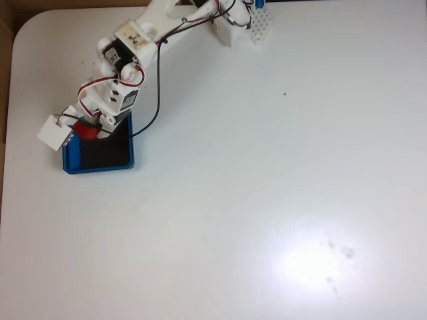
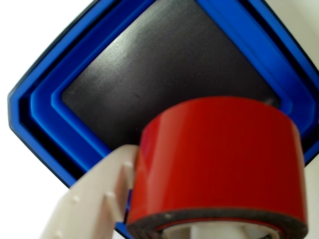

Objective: Pick the red roll and drop it in the blue box

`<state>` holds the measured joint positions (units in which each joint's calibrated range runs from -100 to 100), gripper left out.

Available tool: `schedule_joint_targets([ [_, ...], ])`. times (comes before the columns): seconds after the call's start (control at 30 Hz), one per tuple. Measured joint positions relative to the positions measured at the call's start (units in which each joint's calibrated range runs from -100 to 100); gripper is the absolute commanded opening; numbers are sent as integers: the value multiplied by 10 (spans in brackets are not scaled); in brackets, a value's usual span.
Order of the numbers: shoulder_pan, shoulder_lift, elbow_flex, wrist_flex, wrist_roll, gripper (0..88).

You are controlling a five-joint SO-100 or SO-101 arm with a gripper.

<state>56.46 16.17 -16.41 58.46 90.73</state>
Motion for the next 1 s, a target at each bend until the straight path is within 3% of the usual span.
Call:
schedule_joint_targets([
  [0.47,-1,0,0,0,-1,8],
  [0.7,-1,0,0,1,-1,73],
  [1.0,-1,0,0,1,-1,85],
])
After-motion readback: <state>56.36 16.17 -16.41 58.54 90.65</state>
